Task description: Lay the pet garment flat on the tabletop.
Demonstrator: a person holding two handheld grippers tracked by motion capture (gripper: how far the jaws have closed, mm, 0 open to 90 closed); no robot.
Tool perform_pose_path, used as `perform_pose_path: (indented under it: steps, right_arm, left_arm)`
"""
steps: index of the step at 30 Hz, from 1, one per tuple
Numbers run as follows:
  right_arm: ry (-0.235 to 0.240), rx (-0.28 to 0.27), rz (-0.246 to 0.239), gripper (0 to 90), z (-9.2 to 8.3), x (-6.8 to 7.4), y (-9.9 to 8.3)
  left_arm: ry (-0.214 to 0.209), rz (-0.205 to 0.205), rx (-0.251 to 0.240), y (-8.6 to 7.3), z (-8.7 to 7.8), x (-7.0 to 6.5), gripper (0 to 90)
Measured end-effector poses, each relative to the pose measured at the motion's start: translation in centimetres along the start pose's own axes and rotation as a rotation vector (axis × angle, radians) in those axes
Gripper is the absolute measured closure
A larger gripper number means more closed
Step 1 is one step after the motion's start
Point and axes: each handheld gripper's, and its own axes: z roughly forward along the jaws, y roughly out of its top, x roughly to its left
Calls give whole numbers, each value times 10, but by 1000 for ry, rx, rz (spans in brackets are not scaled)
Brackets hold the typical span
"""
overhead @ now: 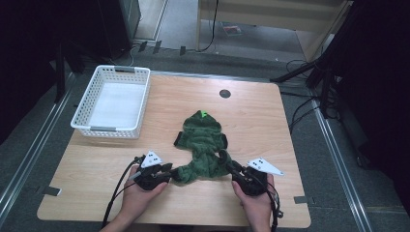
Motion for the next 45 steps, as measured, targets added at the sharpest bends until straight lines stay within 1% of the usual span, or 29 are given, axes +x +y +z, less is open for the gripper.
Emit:
perform_pose_path:
  steps: [3,5,8,10,12,15,17,18,19,20,21,22,23,25,27,29,30,32,33,34,35,36,38,39,41,42,43,44,45]
  right_arm:
    - [-23,-8,19,670,-9,-7,-4]
    - [-40,-19,36,651,-16,-12,-6]
    - [-53,-54,49,619,-30,-19,-8]
    - [-69,-77,51,608,-39,-22,-8]
    - [-77,-90,49,603,-43,-24,-7]
    - [-68,-71,31,593,-36,-25,-4]
    - [-50,-24,-18,564,-24,-22,-1]
    - [-39,5,-50,553,-17,-20,0]
    - [-34,22,-77,547,-10,-19,1]
    - [-36,37,-95,541,-4,-17,0]
    - [-36,61,-96,543,2,-16,-2]
    - [-35,68,-101,546,5,-17,-3]
    - [-31,84,-99,553,8,-16,-5]
    - [-26,111,-96,576,10,-16,-8]
    - [-30,143,-86,614,11,-17,-12]
    - [-27,174,-63,636,11,-18,-17]
    - [-19,190,-59,649,10,-17,-18]
    - [-17,217,-62,662,10,-15,-22]
    - [-12,220,-68,662,9,-13,-24]
    - [-10,225,-67,663,8,-11,-24]
    - [-9,229,-72,663,7,-10,-25]
    - [-10,230,-77,661,7,-8,-24]
    - [2,210,-86,652,3,-5,-22]
    - [11,183,-94,643,0,-3,-20]
    - [17,104,-113,605,-7,-1,-13]
    - [1,73,-123,571,-9,-2,-9]
    - [-68,39,-117,491,-8,-7,-5]
    - [-68,39,-117,491,-8,-7,-5]
    - [-90,48,-100,479,-5,-12,-5]
  left_arm:
    - [3,0,-1,0,0,0,658]
    - [2,-4,0,0,0,0,657]
    - [0,-10,-6,0,-1,2,653]
    - [-5,-27,-11,0,-2,4,639]
    - [-15,-43,-25,0,-4,6,629]
    - [-23,-48,-41,1,-6,4,601]
    - [-25,-38,-43,2,-7,2,561]
    - [-26,-42,-41,2,-7,1,530]
    - [-42,-57,-45,2,-7,1,501]
    - [-54,-66,-50,2,-7,-1,473]
    - [-53,-63,-54,2,-7,-3,449]
    - [-47,-36,-54,3,-6,-7,444]
    - [-43,-22,-52,3,-6,-11,438]
    - [-47,15,-36,2,-3,-19,433]
    - [-34,36,-14,1,0,-22,461]
    - [-24,38,-3,1,1,-21,521]
    - [-14,39,0,1,1,-21,565]
    - [34,70,23,1,1,-19,697]
    - [48,76,38,0,1,-18,748]
    - [44,69,43,0,1,-16,793]
    - [41,61,46,0,1,-14,809]
    - [47,62,45,1,1,-14,820]
    - [61,55,44,1,0,-13,823]
    - [66,52,42,2,-1,-11,822]
    - [75,44,29,2,-3,-8,823]
    - [80,40,28,2,-3,-6,831]
    - [76,35,28,2,-4,-4,852]
    - [71,28,27,2,-4,-2,852]
    - [64,22,26,2,-4,-1,862]
